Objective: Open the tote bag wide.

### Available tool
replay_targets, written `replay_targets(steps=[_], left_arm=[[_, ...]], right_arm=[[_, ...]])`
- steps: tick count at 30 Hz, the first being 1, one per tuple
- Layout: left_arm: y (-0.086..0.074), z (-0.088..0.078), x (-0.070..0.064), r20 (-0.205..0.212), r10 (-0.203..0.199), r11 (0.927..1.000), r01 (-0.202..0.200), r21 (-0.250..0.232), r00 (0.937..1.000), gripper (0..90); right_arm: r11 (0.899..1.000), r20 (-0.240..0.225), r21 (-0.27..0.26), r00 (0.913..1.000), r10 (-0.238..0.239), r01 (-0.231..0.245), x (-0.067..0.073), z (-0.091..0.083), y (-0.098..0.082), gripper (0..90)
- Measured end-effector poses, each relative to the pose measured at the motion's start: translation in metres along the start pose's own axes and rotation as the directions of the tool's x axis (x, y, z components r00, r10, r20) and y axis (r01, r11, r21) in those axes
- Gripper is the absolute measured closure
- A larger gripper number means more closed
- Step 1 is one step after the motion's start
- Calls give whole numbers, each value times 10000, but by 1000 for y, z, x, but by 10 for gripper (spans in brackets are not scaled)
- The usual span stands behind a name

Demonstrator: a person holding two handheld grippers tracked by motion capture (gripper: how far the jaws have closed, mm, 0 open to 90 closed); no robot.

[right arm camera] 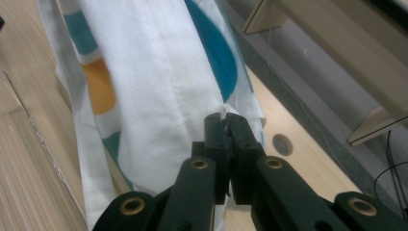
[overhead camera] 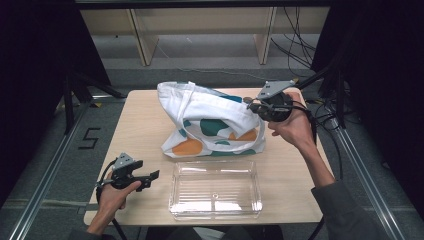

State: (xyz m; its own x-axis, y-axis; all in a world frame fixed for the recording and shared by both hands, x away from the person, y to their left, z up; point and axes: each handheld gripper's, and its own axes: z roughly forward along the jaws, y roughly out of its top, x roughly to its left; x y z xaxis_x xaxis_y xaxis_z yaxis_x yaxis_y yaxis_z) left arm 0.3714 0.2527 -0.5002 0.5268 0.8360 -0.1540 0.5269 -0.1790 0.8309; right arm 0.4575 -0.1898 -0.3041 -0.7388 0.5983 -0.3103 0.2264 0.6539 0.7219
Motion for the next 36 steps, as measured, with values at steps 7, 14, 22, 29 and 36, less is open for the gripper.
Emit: replay_targets(steps=[7,14,22,29,36], left_arm=[[7,-2,3,69,70,9996,-68,-289,10000,208],[32,-15,2,706,-20,9953,88,-966,9975,268],[75,-17,-26,1534,814,9892,-610,-1336,9848,338],[119,-6,-43,2235,1116,9896,-878,-1138,9683,416],[154,6,-56,2195,1450,9866,-1243,-1053,9648,494]], right_arm=[[9983,-209,141,9982,561,-558,0,34,-21,891],[9937,-955,64,9891,1120,-1119,9,66,-43,891],[9869,-1343,-148,9784,1572,-1606,12,69,-57,891],[9850,-1236,-521,9798,1574,-1648,13,69,-58,890],[9850,-1305,-437,9784,1600,-1669,15,69,-58,890]])
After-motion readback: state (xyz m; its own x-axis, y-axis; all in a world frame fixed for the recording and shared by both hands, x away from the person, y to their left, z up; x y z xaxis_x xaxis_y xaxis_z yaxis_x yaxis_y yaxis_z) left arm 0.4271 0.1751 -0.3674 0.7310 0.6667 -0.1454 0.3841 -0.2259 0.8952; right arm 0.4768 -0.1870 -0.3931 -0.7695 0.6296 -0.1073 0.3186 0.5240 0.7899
